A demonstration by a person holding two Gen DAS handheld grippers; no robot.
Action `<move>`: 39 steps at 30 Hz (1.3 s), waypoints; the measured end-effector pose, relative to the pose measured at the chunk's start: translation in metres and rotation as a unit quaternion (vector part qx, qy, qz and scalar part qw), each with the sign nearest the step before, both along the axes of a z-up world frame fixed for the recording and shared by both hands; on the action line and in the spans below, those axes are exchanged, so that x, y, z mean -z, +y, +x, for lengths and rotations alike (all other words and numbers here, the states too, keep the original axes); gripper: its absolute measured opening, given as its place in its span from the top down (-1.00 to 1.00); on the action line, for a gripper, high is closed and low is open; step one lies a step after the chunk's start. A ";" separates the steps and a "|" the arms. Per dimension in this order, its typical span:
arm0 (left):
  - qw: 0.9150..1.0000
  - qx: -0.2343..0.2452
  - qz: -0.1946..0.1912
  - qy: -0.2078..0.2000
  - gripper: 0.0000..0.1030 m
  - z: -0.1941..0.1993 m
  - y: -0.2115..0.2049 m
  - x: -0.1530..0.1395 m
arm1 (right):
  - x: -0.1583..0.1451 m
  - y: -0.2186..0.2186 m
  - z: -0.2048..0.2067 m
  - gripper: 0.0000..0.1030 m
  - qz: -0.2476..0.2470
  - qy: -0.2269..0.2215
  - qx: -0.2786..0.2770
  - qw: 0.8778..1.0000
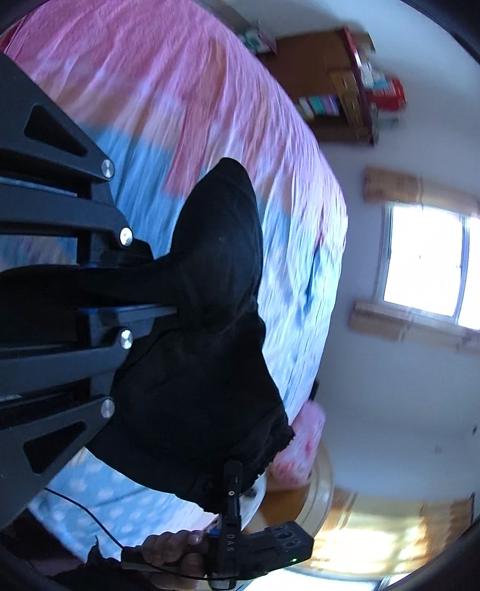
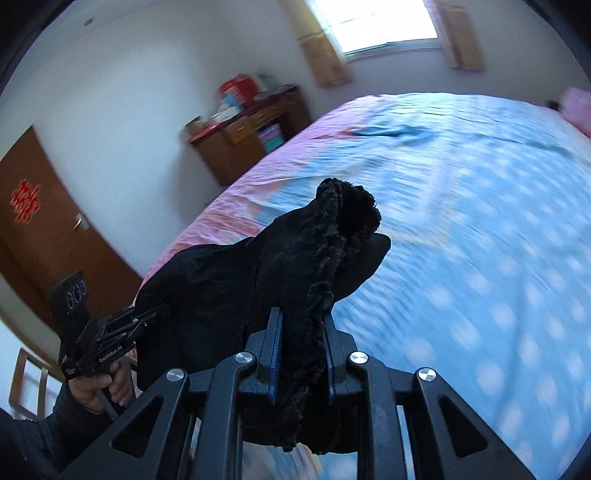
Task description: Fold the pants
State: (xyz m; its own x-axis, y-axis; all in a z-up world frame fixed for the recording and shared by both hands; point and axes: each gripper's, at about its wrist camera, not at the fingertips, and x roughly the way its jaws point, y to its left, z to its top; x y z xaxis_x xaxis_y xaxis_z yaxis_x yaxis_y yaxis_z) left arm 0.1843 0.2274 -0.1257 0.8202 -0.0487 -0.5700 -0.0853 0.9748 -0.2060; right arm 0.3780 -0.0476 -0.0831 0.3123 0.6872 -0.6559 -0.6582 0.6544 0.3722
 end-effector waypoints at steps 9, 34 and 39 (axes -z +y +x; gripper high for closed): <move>0.997 -0.048 -0.008 0.054 0.71 0.021 0.052 0.064 | 0.070 0.081 0.065 0.65 -0.029 0.045 -0.028 0.998; 0.988 -0.114 0.023 0.104 -0.66 -0.002 0.041 0.076 | 0.108 0.024 0.088 -0.16 -0.025 0.098 0.074 0.992; 0.990 -0.108 0.034 0.079 -0.66 -0.028 0.024 0.050 | 0.082 -0.001 0.061 -0.16 -0.032 0.064 0.108 0.992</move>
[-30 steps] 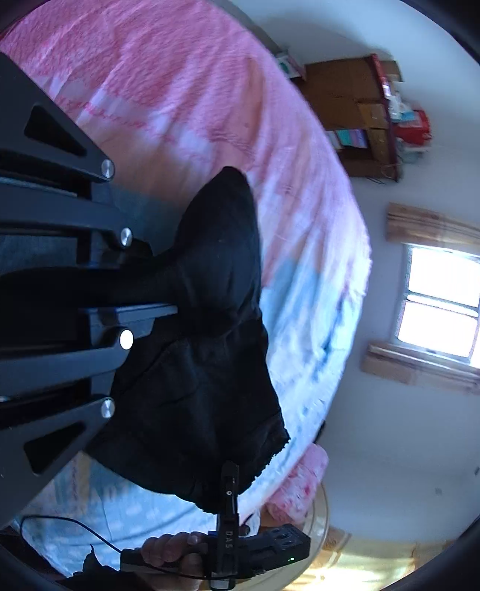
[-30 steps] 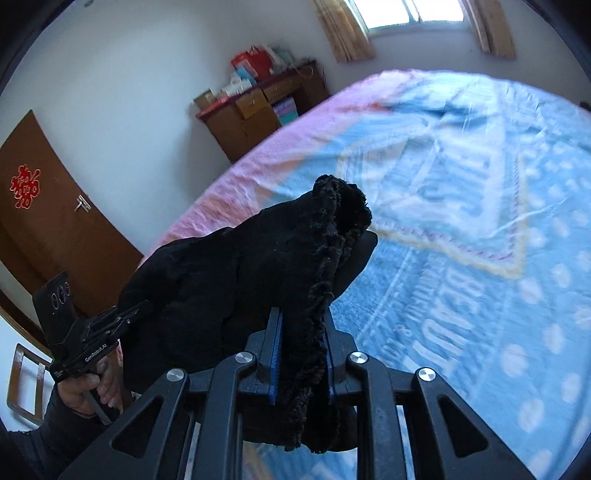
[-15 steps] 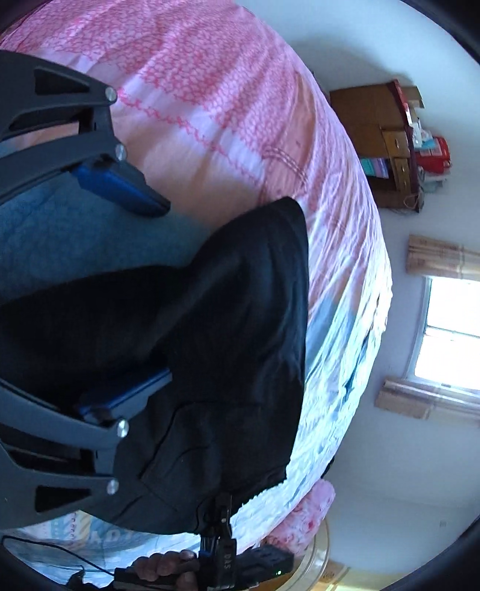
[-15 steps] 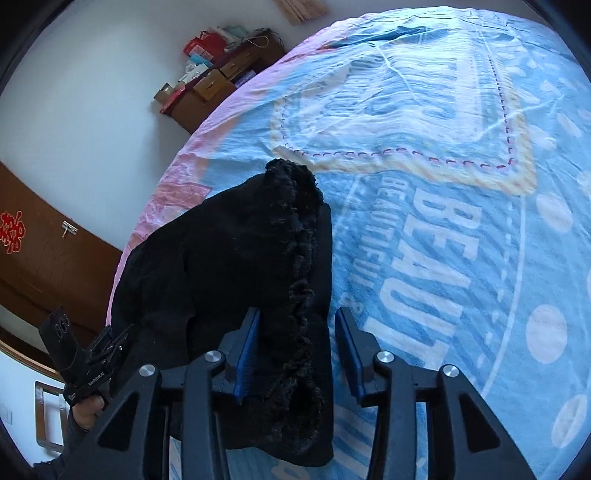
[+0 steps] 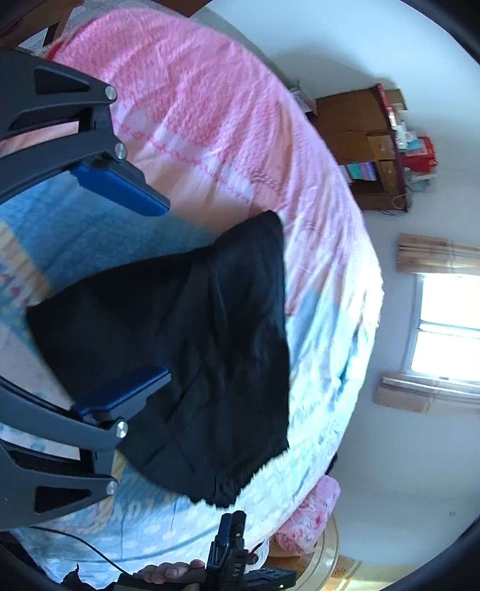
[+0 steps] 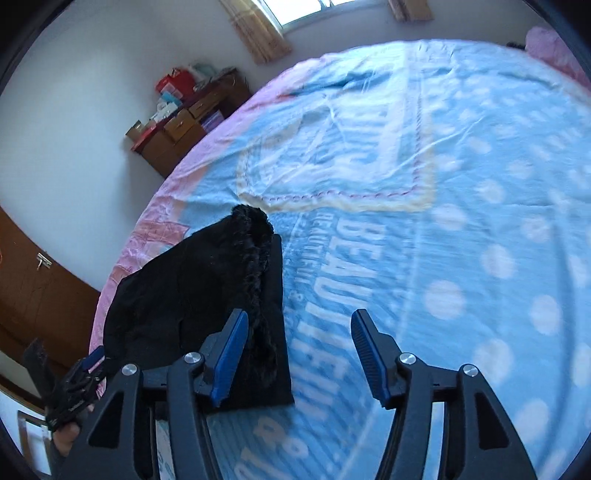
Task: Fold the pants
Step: 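Release the pants with both tools and pull them back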
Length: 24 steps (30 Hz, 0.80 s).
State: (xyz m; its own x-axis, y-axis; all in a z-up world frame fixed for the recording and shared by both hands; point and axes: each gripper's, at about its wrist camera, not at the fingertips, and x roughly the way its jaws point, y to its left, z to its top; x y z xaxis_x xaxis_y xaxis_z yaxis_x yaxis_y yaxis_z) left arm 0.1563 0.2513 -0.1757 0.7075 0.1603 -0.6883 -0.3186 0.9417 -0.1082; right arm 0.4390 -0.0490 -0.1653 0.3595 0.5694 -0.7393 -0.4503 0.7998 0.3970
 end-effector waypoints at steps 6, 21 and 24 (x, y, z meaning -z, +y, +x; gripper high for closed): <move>1.000 0.012 0.003 -0.029 -0.66 -0.035 -0.026 -0.024 | -0.035 -0.007 -0.073 -0.18 -0.008 -0.064 -0.016 0.998; 0.995 0.041 0.030 -0.090 -0.85 -0.071 -0.080 -0.064 | -0.072 -0.019 -0.204 -0.29 -0.024 -0.182 -0.007 0.983; 0.994 0.052 0.029 -0.088 -0.85 -0.074 -0.089 -0.063 | -0.075 -0.023 -0.223 -0.30 -0.026 -0.200 0.007 0.979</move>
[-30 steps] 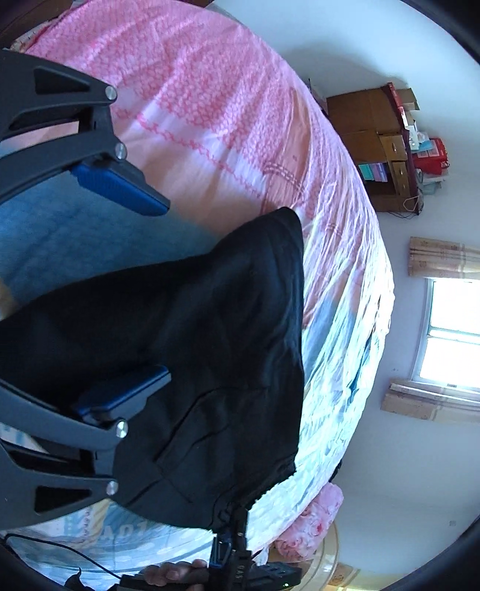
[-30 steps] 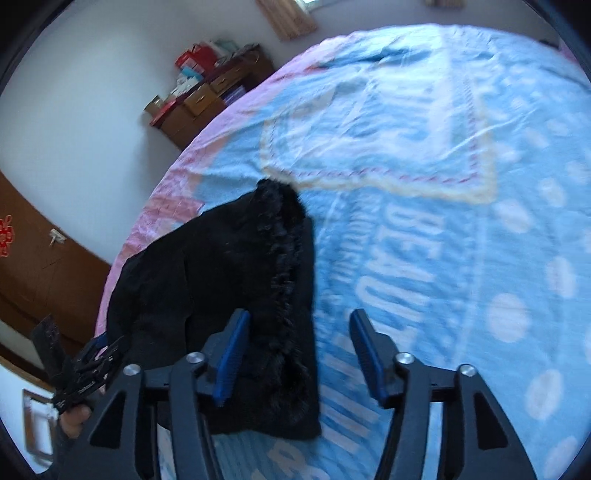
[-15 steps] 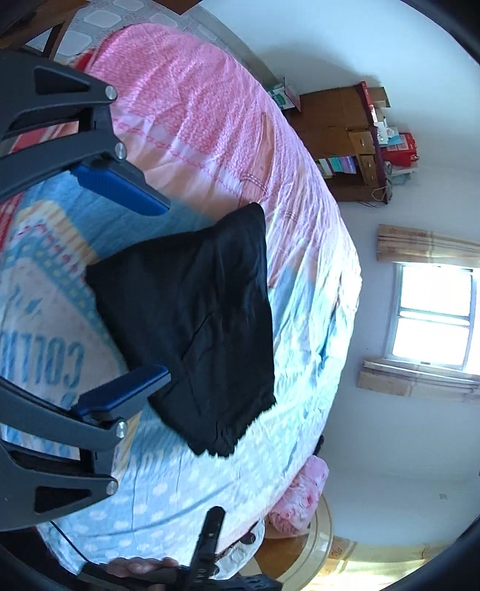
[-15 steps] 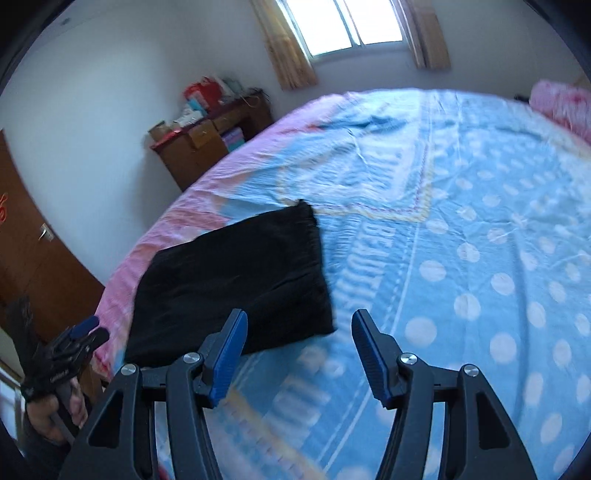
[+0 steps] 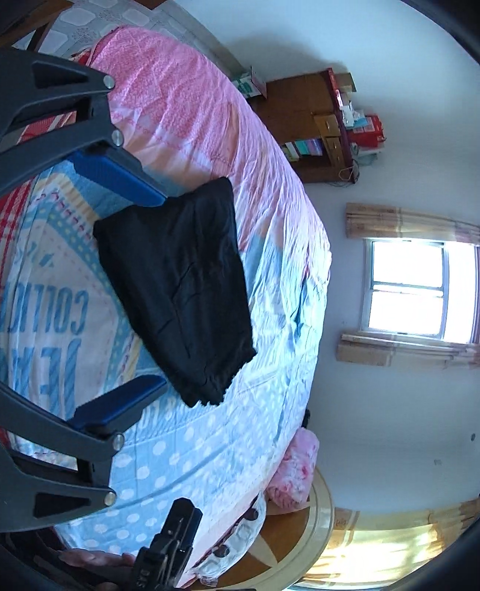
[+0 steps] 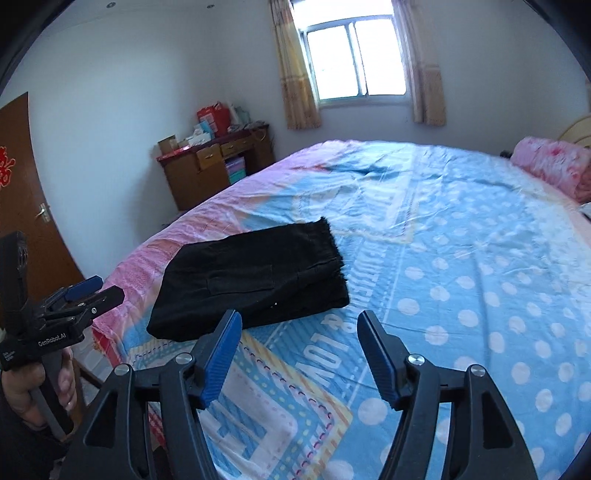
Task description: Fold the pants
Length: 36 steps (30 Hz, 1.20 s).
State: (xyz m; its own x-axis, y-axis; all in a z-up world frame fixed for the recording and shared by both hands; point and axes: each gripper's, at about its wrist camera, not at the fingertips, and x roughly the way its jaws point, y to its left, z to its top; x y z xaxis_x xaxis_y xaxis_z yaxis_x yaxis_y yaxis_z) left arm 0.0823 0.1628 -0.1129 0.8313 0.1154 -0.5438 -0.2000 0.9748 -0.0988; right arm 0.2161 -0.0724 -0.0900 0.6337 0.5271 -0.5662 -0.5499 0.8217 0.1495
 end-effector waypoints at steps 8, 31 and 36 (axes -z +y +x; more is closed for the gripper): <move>1.000 0.005 0.017 -0.017 -0.85 -0.009 -0.012 -0.009 | -0.005 -0.002 -0.028 -0.30 0.003 -0.013 0.004 1.000; 0.998 -0.001 0.022 -0.058 -0.95 -0.027 -0.017 -0.037 | -0.037 -0.010 -0.084 -0.36 0.009 -0.068 0.014 0.998; 0.998 -0.005 0.019 -0.055 -0.95 -0.026 -0.013 -0.035 | -0.037 -0.006 -0.086 -0.38 0.010 -0.069 0.008 0.998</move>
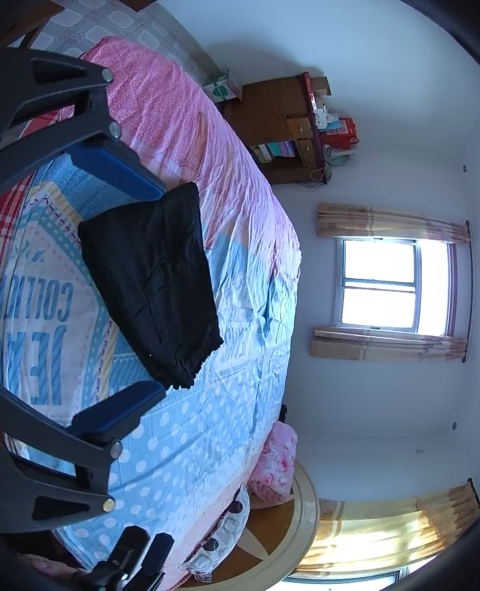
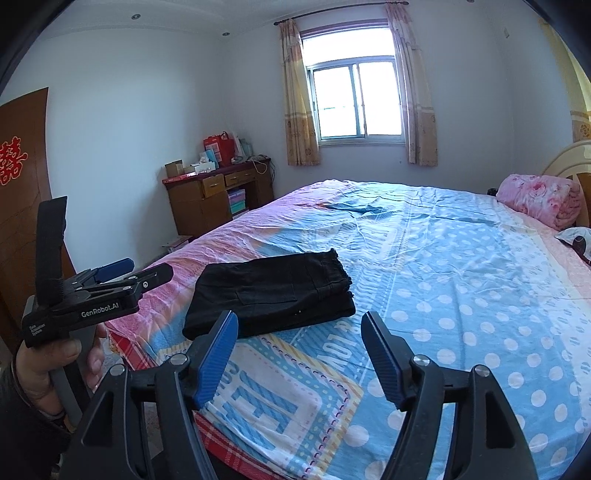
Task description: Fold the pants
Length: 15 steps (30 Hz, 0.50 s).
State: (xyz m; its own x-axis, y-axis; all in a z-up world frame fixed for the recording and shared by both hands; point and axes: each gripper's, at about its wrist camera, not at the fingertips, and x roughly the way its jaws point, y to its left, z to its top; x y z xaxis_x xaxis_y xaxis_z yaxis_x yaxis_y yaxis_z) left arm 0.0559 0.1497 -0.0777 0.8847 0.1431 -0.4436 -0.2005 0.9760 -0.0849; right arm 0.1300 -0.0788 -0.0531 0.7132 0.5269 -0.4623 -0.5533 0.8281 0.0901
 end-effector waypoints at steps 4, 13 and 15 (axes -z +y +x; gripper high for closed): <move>1.000 -0.001 -0.001 0.003 -0.95 0.001 0.000 0.002 | 0.003 0.001 0.000 -0.38 -0.004 0.001 -0.001 1.000; 1.000 0.004 0.009 0.006 -1.00 0.001 -0.006 0.001 | 0.002 -0.003 -0.003 -0.43 0.009 -0.008 0.004 1.000; 1.000 0.004 0.008 0.003 -1.00 0.000 -0.007 0.000 | 0.000 -0.004 -0.005 -0.51 0.011 -0.012 0.008 1.000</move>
